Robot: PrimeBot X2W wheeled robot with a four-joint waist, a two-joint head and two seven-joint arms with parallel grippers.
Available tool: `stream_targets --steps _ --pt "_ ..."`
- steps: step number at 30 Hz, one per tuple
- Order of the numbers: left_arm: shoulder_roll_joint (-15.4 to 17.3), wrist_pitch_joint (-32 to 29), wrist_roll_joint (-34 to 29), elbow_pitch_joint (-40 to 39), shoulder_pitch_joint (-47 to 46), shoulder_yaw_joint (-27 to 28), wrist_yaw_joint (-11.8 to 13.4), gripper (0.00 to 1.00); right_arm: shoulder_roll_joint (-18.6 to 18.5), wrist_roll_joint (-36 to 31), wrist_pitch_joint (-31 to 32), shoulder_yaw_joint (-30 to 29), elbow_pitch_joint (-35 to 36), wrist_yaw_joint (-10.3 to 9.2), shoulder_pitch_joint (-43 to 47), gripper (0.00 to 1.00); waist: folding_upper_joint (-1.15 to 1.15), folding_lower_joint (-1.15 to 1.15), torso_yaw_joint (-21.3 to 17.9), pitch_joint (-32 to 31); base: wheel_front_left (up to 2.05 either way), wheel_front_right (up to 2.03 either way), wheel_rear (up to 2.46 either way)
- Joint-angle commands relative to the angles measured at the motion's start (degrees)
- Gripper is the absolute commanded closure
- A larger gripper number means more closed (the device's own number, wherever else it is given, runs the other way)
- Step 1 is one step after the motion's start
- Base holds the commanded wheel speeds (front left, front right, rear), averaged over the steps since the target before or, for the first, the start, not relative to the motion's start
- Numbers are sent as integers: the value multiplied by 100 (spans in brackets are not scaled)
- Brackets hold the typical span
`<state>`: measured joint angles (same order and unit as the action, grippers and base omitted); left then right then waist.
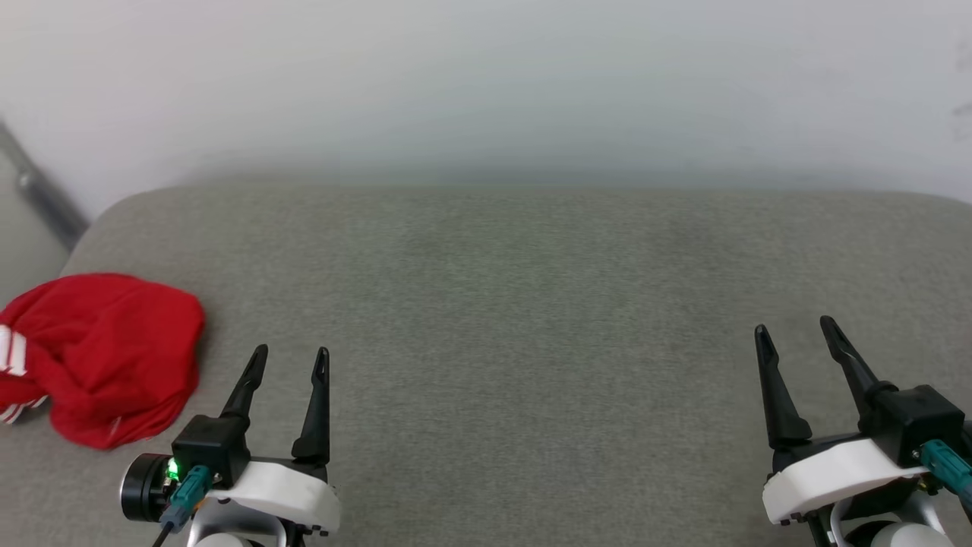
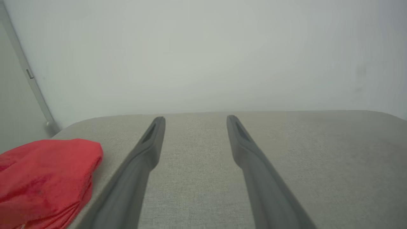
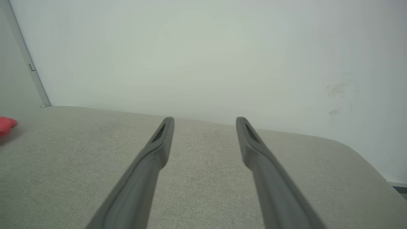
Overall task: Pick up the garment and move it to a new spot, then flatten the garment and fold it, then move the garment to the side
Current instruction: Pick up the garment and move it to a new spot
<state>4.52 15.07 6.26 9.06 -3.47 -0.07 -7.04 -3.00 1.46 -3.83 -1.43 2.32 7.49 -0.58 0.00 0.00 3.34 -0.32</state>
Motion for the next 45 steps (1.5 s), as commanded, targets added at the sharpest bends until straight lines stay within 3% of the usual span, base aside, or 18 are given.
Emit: stream_targets --steps 1,13,23,30,36,40,45 --pt "5 16 23 0 -36 40 3 0 17 -21 -4 26 57 0 -11 0 0 0 294 -12 0 0 0" --pt "-8 15 91 -95 103 344 54 0 15 16 98 322 124 0 -82 0 0 0 1490 -2 0 0 0" --pt "-43 16 64 -200 221 569 89 0 14 41 111 641 108 0 -157 0 0 0 2216 32 0 0 0" --pt "-45 16 45 -241 241 673 72 0 14 -26 137 760 135 0 -240 0 0 0 2302 108 0 0 0" --pt "3 16 49 -180 27 709 53 0 -7 -37 175 815 159 0 -378 0 0 0 2142 281 0 0 0" --pt "185 15 228 -10 -370 607 -2 0 -19 -96 251 814 252 0 -489 0 0 0 1969 554 0 0 0" --pt "726 -305 618 294 -1298 592 -34 0 -61 -184 373 849 402 0 -703 0 0 0 1675 1057 0 0 0"
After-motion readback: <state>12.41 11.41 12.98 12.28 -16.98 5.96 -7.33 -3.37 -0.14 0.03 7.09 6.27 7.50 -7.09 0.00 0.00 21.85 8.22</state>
